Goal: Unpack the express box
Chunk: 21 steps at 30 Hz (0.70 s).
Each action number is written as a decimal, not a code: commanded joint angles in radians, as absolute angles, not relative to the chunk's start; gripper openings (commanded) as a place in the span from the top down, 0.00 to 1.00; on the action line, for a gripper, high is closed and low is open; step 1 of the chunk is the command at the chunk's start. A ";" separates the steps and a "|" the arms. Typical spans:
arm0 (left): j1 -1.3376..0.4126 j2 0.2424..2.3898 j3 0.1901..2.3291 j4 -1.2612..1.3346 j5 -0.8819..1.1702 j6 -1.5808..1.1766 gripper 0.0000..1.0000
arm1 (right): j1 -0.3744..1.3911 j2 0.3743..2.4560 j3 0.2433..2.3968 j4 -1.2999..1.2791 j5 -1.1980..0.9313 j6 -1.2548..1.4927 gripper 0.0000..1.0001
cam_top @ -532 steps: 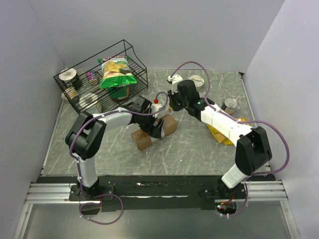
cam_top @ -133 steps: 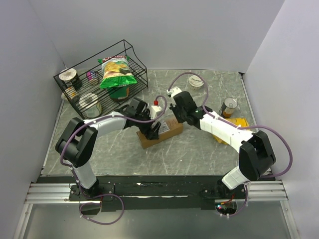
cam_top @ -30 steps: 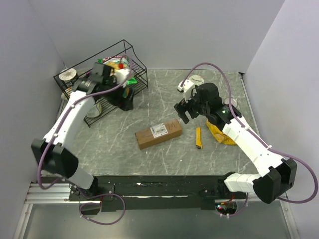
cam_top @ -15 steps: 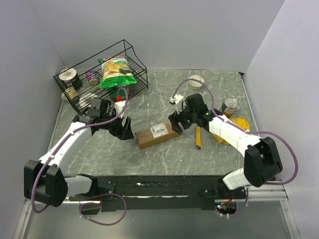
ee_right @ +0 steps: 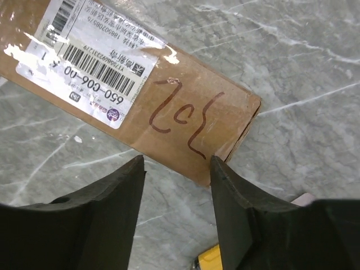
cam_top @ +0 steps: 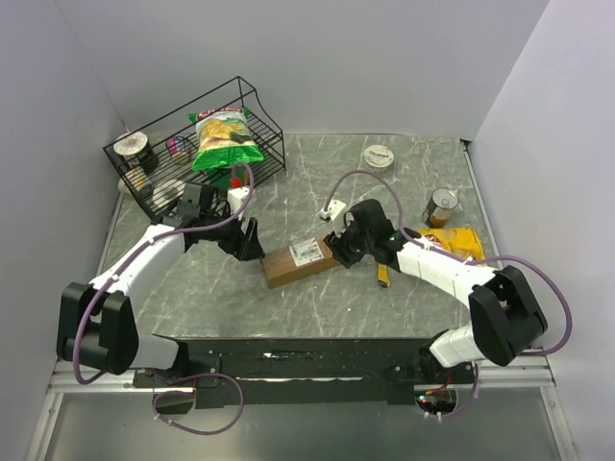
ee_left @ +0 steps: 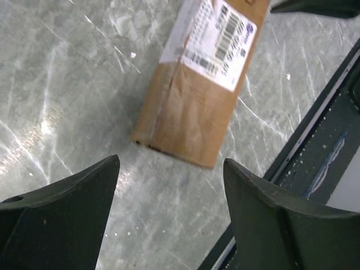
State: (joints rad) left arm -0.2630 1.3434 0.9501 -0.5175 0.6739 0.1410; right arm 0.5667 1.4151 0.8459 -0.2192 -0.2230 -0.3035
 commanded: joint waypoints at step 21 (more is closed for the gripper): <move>-0.291 1.376 1.000 -0.505 0.739 0.221 0.14 | 0.667 1.210 0.479 -0.270 -0.118 -0.563 0.70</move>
State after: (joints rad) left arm -0.2810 1.3857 0.9951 -0.4908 0.6765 0.1825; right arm 0.6605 1.1999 0.5713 -0.0395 -0.1425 -0.5190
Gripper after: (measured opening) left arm 0.854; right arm 0.342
